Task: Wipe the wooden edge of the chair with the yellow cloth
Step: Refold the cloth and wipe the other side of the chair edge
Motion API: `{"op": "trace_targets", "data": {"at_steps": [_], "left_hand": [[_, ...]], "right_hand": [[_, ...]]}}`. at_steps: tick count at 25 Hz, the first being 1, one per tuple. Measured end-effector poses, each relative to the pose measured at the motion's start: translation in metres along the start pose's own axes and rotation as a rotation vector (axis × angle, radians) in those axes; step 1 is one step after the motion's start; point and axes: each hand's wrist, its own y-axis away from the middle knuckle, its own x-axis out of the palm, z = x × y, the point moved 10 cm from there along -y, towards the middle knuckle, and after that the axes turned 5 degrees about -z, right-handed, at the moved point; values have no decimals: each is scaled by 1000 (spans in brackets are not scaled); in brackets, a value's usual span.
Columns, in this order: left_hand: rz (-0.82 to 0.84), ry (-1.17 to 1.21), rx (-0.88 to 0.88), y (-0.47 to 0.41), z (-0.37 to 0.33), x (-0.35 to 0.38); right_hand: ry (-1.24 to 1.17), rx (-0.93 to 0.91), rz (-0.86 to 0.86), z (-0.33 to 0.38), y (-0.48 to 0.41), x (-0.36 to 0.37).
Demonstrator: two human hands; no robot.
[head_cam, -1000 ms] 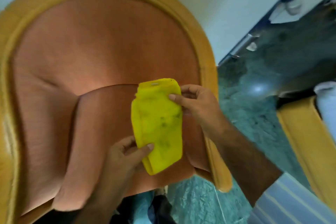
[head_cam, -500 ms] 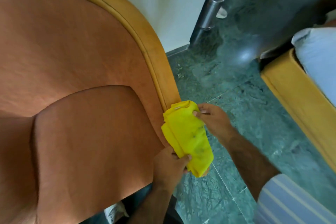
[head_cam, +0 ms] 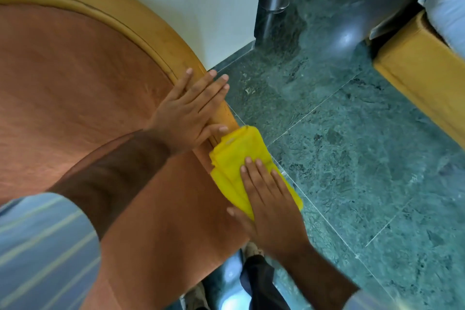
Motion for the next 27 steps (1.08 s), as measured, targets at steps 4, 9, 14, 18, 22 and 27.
{"op": "trace_targets", "data": {"at_steps": [4, 9, 14, 18, 22, 27], "left_hand": [[-77, -13, 52, -3, 4, 3], [-106, 29, 122, -4, 5, -5], [-85, 19, 114, -1, 6, 0], [-127, 41, 104, -1, 6, 0], [-118, 78, 91, -4, 5, -5], [-96, 75, 111, -4, 4, -6]], "right_hand": [[-53, -59, -30, 2, -40, 3], [3, -56, 38, -9, 11, -15], [59, -36, 102, -9, 75, -18], [71, 39, 65, 2, 27, -12], [-46, 105, 68, 18, -49, 0], [-51, 52, 110, 0, 3, -15]]}}
